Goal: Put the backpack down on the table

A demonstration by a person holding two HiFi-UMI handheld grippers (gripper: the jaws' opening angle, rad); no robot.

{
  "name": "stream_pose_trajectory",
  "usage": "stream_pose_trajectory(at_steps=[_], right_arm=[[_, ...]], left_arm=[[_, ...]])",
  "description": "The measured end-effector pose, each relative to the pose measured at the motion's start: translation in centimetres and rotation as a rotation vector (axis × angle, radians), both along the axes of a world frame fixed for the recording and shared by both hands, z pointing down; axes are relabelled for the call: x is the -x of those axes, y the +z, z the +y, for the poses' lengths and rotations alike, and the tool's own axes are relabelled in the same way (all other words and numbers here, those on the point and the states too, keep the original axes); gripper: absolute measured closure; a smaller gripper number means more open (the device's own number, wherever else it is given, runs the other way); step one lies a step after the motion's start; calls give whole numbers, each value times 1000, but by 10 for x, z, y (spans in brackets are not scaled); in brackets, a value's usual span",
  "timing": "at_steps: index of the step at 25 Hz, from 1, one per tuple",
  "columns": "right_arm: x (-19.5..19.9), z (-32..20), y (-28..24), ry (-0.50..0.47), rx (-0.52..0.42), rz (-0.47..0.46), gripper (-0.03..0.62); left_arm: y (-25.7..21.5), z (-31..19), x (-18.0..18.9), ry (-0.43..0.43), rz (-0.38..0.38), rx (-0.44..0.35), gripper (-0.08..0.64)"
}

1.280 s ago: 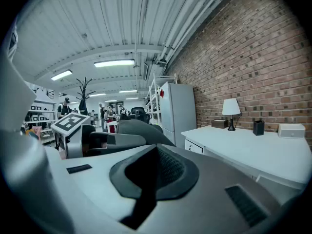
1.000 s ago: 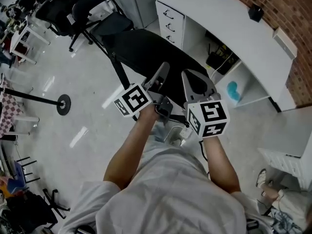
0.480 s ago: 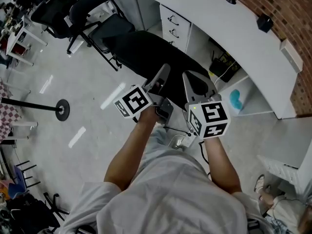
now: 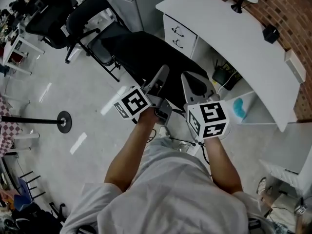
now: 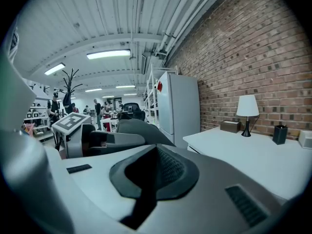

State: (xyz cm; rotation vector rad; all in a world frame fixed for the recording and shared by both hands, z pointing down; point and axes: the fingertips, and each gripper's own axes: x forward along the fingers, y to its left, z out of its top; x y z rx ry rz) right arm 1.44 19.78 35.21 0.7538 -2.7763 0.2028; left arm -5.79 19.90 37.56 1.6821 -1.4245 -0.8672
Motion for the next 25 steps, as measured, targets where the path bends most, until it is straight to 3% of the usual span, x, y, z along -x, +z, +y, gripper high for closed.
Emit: stream_pose_trajectory(at_steps=[10, 25], right_arm=[[55, -39, -7, 40, -23, 7, 591], [68, -71, -17, 61, -53, 0, 591]], left_arm=[[-1, -42, 56, 47, 4, -3, 460], [-7, -82, 74, 77, 24, -24, 460]])
